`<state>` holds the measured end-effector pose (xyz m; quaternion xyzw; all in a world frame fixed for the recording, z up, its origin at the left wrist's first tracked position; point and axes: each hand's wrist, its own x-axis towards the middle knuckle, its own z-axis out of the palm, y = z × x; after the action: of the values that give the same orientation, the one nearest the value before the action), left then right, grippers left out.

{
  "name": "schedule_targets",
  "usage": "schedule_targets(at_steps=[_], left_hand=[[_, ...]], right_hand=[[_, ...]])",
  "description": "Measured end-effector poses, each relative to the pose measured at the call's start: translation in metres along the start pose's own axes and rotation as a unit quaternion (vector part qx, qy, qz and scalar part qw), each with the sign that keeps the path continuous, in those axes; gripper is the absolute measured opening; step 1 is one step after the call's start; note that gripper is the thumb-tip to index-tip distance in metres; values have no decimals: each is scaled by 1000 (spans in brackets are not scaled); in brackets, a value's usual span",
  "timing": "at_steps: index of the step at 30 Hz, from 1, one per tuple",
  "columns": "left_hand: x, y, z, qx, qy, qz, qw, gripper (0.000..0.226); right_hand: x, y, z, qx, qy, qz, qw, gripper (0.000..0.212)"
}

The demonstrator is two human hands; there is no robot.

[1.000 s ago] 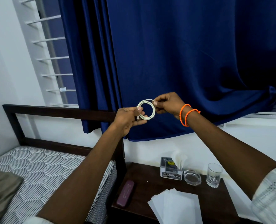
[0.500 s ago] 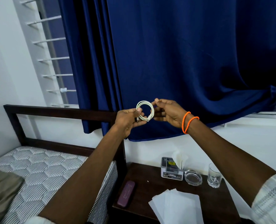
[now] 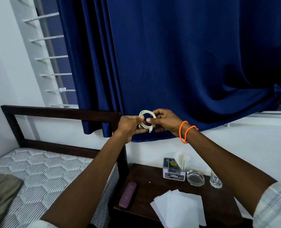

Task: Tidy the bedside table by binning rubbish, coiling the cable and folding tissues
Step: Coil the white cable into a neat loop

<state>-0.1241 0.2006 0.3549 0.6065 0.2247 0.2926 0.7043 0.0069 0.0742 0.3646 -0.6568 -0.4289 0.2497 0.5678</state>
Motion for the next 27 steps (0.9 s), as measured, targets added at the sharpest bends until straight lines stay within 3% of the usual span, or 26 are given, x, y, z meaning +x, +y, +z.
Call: schedule_targets(at_steps=[3, 5, 8, 14, 20, 24, 27], left_hand=[[0, -10, -3, 49, -23, -11, 998, 20], [1, -16, -4, 62, -39, -21, 997, 23], [4, -22, -5, 73, -35, -14, 997, 22], [13, -35, -1, 81, 2, 3, 997, 17], [17, -55, -4, 80, 12, -21, 996, 22], [16, -74, -4, 96, 15, -34, 995, 22], [19, -86, -4, 113, 29, -25, 993, 18]], right_hand=[[0, 10, 3, -6, 14, -27, 1000, 50], [0, 17, 4, -96, 6, -73, 993, 52], [0, 25, 7, -203, 16, -114, 972, 42], [3, 31, 8, -214, 82, -118, 966, 12], [0, 59, 10, -64, 106, -34, 992, 16], [-2, 83, 13, 9, 123, 31, 992, 11], [0, 96, 17, 64, 120, 75, 988, 19]])
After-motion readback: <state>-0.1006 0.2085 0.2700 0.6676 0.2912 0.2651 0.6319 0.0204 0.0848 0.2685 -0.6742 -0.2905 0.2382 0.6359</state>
